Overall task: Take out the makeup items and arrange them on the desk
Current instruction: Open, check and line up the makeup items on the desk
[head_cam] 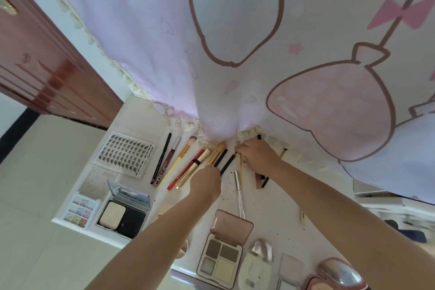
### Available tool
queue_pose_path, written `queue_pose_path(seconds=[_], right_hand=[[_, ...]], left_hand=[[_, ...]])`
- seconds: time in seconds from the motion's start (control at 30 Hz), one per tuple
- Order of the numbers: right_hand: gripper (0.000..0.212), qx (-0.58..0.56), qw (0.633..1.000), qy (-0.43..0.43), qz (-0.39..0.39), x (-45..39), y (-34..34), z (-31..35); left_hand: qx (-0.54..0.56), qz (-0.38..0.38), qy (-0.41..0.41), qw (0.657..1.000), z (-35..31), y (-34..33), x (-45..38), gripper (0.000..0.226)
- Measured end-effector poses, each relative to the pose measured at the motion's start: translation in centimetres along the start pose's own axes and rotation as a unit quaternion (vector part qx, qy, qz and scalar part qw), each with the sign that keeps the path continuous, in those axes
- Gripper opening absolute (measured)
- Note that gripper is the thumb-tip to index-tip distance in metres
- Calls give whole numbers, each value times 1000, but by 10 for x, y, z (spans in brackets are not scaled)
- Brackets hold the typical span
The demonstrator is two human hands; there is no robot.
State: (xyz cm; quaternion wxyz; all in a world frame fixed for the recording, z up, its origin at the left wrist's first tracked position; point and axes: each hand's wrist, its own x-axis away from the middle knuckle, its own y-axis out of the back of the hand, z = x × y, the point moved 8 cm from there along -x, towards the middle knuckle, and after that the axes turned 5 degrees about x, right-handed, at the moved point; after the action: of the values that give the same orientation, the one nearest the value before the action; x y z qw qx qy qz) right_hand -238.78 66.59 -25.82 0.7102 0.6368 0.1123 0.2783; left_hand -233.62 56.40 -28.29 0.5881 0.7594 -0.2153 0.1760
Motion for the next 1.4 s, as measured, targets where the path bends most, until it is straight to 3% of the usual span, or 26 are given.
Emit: queue_pose_path(seconds=[0.2,0.33,0.57,0.87,1.03,1.17,1.3,1.4], right_hand=[[28,-1,998,-56,28,-21,0,-8],[31,2,995,-66,74,-37,-2,-6],[23,-122,977,-151,87,-47,-9,-23],[28,-4,993,-67,93,-40,-10,-15],[29,-20,998,-58,20,-15,18,-21],[28,-73,987,-141,-7,51,30,-44],[28,-53,950,-281,124,138,-5,-72],[32,-108,905,-378,164,180,-33,-75]], left_hand=[[8,-10,2,1000,2,2,-6,15],[-1,-9,5,1000,2,4,-9,16],[-12,-2,-3,1000,6,10,-16,19],[-15,0,6,1000,9,9,-8,30],[-33,-21,-7,999,8,18,0,33],[-55,-58,-39,996,-7,26,10,32],[-72,-76,-92,990,-39,26,19,33],[-74,-80,-124,986,-66,23,26,33]])
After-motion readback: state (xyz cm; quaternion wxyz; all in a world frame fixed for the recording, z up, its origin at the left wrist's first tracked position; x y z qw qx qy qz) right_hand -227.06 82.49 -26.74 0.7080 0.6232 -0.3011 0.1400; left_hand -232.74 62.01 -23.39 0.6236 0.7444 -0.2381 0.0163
